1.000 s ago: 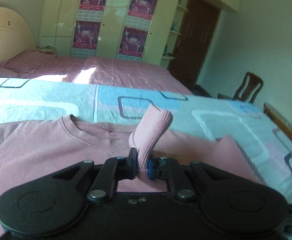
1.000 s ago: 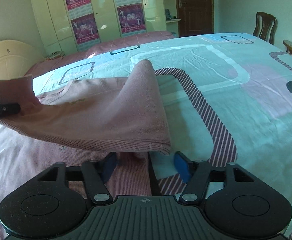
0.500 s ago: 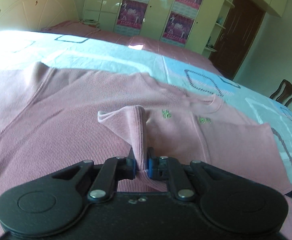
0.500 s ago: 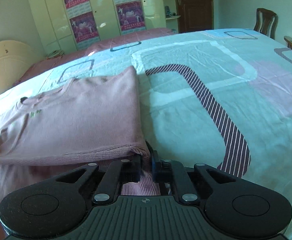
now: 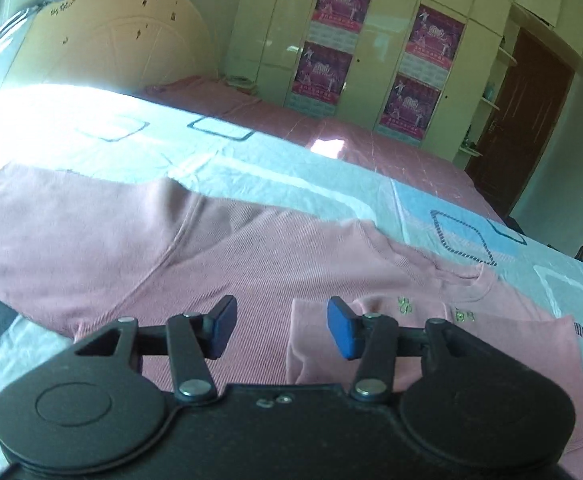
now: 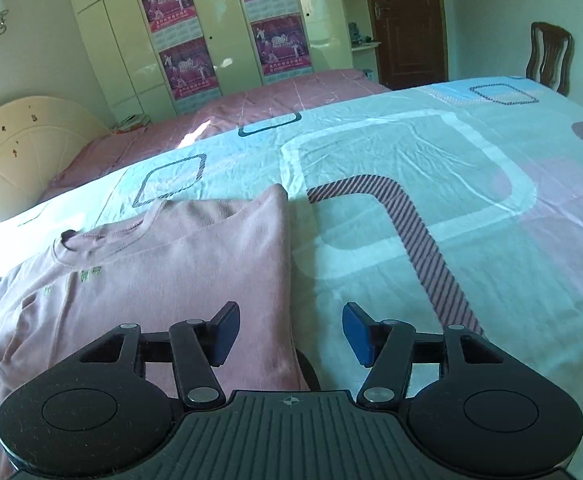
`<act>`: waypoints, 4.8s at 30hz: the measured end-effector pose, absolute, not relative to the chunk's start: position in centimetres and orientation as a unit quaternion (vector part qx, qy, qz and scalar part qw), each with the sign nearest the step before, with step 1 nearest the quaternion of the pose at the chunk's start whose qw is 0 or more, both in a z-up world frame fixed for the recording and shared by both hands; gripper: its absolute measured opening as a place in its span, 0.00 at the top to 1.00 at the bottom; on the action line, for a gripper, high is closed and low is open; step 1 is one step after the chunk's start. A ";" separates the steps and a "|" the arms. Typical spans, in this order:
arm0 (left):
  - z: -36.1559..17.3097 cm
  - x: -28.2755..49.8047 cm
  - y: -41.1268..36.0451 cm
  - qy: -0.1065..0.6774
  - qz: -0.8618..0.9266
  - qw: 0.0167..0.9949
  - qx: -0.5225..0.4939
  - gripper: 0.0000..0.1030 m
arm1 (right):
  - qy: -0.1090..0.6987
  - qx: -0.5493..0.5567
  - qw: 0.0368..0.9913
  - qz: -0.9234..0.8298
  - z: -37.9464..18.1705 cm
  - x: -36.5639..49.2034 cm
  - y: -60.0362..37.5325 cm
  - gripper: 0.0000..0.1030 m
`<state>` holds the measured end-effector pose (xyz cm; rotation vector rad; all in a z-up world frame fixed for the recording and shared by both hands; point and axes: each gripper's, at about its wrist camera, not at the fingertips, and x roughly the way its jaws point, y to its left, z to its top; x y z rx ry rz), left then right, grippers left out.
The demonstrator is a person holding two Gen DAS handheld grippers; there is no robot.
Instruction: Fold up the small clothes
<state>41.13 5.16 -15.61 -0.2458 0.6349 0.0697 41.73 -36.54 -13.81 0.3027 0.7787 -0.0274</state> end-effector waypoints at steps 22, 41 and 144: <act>-17.6 43.1 2.1 0.369 -0.010 0.928 -0.053 0.40 | 0.370 0.121 0.920 -0.038 -14.5 48.3 -35.7 0.68; -15.9 40.2 8.7 0.398 0.024 0.915 -0.067 0.40 | 0.421 0.009 0.901 0.102 -16.1 43.7 -16.6 0.52; -18.5 39.9 12.3 0.355 0.025 0.932 0.074 0.50 | 0.379 0.011 0.914 0.141 -13.4 43.5 -10.0 0.87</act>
